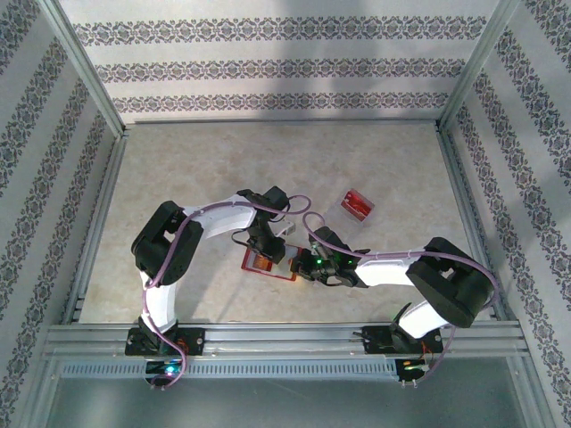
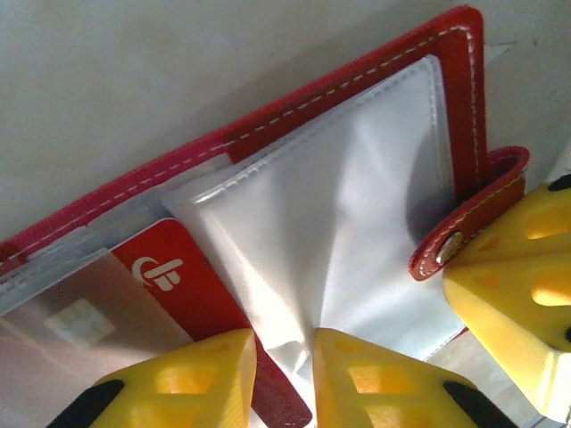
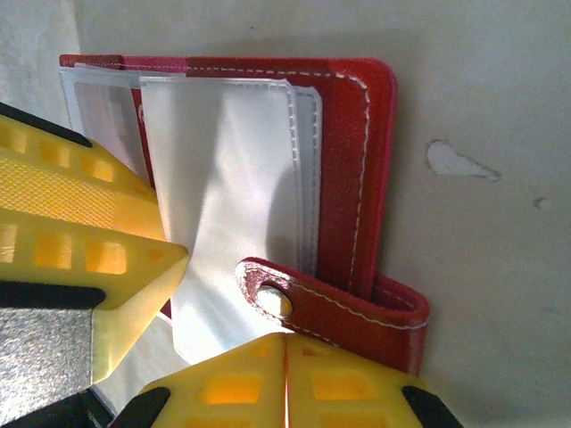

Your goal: Put the credit cards into the card holder

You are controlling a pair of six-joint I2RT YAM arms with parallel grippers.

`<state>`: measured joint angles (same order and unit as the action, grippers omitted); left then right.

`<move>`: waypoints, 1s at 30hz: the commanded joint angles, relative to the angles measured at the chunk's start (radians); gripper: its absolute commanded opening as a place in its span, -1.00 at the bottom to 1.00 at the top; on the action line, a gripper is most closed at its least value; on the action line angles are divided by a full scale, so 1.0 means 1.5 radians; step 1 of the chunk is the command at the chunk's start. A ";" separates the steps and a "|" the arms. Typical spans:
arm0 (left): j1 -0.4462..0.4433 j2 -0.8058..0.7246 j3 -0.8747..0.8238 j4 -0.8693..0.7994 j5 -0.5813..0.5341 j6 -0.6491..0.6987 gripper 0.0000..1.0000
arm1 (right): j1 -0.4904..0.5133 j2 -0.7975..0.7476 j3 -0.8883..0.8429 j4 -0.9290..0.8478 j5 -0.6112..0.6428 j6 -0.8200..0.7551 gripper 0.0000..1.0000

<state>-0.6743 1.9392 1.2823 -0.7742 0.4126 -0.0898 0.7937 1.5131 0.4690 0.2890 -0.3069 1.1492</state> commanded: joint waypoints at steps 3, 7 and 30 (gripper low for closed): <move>-0.007 0.029 -0.022 -0.003 -0.014 0.002 -0.75 | -0.006 -0.009 -0.003 -0.023 0.007 -0.006 -0.82; -0.004 0.025 -0.024 -0.002 -0.013 0.004 -0.76 | -0.008 -0.036 -0.001 -0.039 0.012 -0.011 -0.76; 0.019 0.016 -0.035 0.009 0.008 0.006 -0.89 | 0.001 -0.036 0.005 0.014 -0.019 0.024 -0.56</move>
<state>-0.6521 1.9392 1.2663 -0.7589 0.4358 -0.0879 0.7879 1.4593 0.4694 0.2932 -0.3233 1.1690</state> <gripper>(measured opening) 0.061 0.214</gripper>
